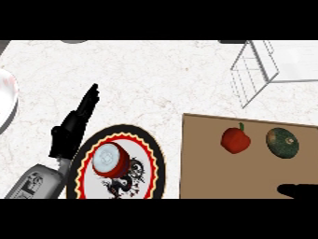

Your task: Pick the bell pepper from the tray and place it in the tiered shelf

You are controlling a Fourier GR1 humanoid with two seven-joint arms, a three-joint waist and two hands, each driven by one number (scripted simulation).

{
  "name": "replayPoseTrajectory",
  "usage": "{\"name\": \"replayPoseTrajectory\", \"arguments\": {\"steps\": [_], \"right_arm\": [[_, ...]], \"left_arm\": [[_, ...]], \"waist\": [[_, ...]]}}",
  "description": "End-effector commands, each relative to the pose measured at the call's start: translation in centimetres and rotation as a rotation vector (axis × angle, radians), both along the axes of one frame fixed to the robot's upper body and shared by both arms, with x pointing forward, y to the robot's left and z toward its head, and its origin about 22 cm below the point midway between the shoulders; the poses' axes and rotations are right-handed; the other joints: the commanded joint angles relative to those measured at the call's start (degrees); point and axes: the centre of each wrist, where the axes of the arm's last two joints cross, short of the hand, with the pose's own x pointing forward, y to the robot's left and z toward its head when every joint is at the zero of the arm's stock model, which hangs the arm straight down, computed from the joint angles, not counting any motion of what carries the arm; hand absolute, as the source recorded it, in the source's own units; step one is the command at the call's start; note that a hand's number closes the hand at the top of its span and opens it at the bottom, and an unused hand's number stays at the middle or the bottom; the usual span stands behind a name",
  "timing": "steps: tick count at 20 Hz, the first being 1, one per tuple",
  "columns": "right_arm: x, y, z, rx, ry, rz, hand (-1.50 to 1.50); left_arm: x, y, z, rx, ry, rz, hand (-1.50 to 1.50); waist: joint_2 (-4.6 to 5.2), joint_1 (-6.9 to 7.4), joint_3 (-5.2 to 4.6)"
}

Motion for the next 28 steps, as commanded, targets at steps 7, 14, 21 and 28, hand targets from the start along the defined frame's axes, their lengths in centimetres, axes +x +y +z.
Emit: {"name": "replayPoseTrajectory", "arguments": {"steps": [7,14,21,28], "right_arm": [[0.8,5.6,3.9,-0.164,0.198,0.001,-1.5],[0.5,8.0,3.3,-0.173,0.166,0.009,-1.5],[3.0,9.3,3.0,-0.201,0.192,-0.035,-1.5],[3.9,10.8,0.8,-0.185,0.191,-0.026,-1.5]], "left_arm": [[0.8,0.2,0.4,0.0,-0.011,0.013,0.0],[0.8,1.5,0.2,0.002,-0.007,-0.005,0.0],[0.0,0.3,0.3,-0.015,-0.006,0.001,0.0],[1.6,0.5,1.3,0.003,-0.006,0.008,0.0]], "waist": [[-0.03,0.03,0.18],[-0.12,-0.68,0.19],[-0.17,-0.18,0.17],[-0.1,-0.63,0.22]]}}
